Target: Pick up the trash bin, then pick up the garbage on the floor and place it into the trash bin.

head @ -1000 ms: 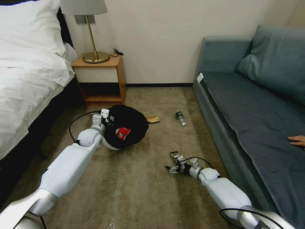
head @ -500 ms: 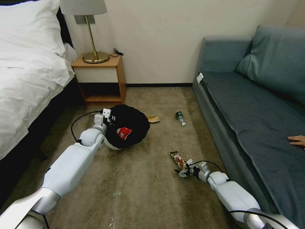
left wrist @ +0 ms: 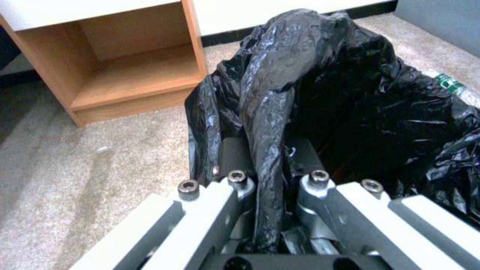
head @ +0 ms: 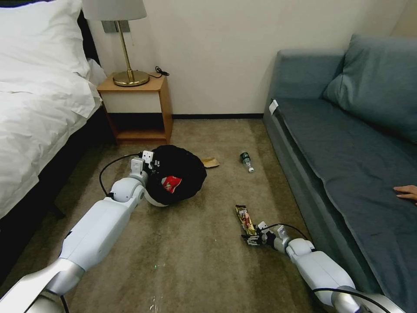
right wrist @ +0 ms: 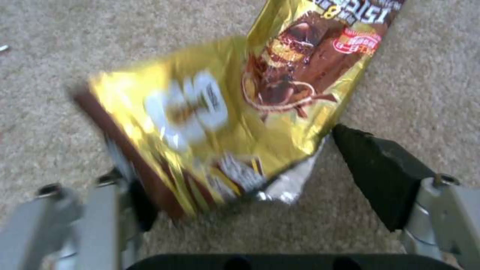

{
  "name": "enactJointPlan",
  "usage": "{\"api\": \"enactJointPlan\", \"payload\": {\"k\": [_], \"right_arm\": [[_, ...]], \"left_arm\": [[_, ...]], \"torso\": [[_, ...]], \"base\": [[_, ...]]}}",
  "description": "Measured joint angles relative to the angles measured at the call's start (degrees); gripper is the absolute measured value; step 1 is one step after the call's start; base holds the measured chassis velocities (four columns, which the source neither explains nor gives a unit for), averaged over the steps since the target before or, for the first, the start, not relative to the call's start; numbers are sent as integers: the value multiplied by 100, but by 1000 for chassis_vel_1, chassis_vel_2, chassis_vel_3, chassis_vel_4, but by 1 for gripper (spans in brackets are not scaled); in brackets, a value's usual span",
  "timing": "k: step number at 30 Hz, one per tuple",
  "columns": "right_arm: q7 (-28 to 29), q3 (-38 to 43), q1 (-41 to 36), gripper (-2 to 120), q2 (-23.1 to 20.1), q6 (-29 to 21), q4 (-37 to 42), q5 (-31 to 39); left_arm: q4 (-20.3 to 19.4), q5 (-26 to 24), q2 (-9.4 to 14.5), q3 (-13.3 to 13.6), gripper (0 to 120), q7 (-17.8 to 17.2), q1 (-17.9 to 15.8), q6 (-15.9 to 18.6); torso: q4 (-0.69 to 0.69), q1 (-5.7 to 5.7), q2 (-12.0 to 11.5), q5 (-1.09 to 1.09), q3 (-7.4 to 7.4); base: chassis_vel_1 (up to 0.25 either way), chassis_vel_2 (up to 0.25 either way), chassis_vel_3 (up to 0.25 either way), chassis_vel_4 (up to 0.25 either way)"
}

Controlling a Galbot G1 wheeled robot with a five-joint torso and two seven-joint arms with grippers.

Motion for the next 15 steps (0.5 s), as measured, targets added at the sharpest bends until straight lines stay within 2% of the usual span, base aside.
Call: {"api": "enactJointPlan", "payload": {"k": [5,8,9,11,13,15], "right_arm": [[-9,7,19,61,21,5,-10,0],[-10,-5,39,44,45,5,-10,5],[-10,-5,39,44,45,5,-10,5],[-13,-27,42,32,56,5,-20,5],[-15,-31,43,29,62,5,-25,5],[-25,-43,49,17,79,5,-43,6]], "left_arm": [[9,4,-6,-5,5,3,0,-4],[12,12,-4,-16,5,13,13,-13],[12,12,-4,-16,5,13,13,-13],[12,12,10,-18,5,20,19,-15],[12,12,12,-20,5,22,20,-17],[22,12,16,-24,5,30,20,-24]], "torso": [[0,0,0,0,0],[1,0,0,0,0],[1,0,0,0,0],[1,0,0,0,0],[1,0,0,0,0],[0,0,0,0,0]], "base": [[0,0,0,0],[0,0,0,0],[0,0,0,0],[0,0,0,0],[0,0,0,0],[0,0,0,0]]}}
